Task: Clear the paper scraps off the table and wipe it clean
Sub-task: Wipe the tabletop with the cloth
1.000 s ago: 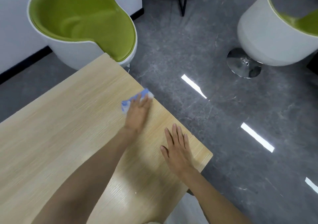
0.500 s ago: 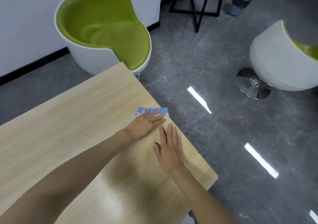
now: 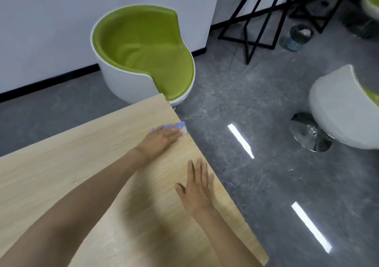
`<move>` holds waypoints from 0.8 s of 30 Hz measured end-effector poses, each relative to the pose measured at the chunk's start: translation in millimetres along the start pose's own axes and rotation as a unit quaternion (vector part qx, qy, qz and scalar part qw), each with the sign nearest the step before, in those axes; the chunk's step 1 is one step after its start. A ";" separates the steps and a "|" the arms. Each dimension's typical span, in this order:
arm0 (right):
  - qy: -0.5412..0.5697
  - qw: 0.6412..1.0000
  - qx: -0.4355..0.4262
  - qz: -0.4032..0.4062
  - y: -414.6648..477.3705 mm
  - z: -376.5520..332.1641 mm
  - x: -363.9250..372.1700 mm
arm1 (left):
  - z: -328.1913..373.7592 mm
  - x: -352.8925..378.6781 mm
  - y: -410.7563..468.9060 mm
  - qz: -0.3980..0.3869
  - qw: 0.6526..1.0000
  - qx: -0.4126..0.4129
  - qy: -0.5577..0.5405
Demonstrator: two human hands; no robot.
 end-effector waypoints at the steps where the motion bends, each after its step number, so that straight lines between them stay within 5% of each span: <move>1: -0.006 1.000 0.003 -0.012 0.3 2.9 3.3 | -12.3 -11.1 2.3 0.022 0.996 -0.082 -0.035; 4: -0.015 0.999 0.006 -0.034 1.5 5.8 8.0 | -19.9 -21.1 17.2 0.086 0.974 -0.195 -0.078; 8: -0.003 0.997 0.007 -0.077 7.7 5.2 9.7 | 13.2 10.6 9.5 0.027 0.994 0.104 0.003; 10: 0.010 0.996 -0.007 -0.089 8.2 7.3 8.8 | -4.4 3.9 6.8 0.034 0.991 0.126 0.039; 13: 0.016 0.995 -0.013 -0.102 7.3 10.2 8.1 | -40.0 -13.4 14.9 0.064 0.976 -0.174 -0.114; 15: 0.029 0.995 -0.011 -0.100 7.2 9.9 5.9 | -32.3 -16.5 26.4 0.103 0.955 -0.246 -0.127; 17: 0.035 0.993 -0.013 -0.109 6.5 7.6 3.8 | -6.1 -3.6 30.7 0.049 0.990 -0.090 -0.098; 20: 0.025 0.993 -0.013 -0.115 5.6 7.0 3.2 | -6.1 7.3 19.9 0.024 0.991 0.126 -0.025; 22: 0.022 0.993 -0.012 -0.117 6.0 7.2 3.6 | -34.5 -0.7 28.3 0.044 0.998 0.047 -0.008; 24: 0.023 0.993 -0.013 -0.116 6.1 7.1 4.0 | -57.0 -12.0 37.1 0.085 0.978 -0.169 -0.087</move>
Point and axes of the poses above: each hand's wrist, its own y-axis towards the middle knuckle, its own x-axis out of the palm, z = x × y, the point moved 2 cm from there along y, towards the middle knuckle, and after that the axes turned 8 degrees about -z, right-handed, at the moved point
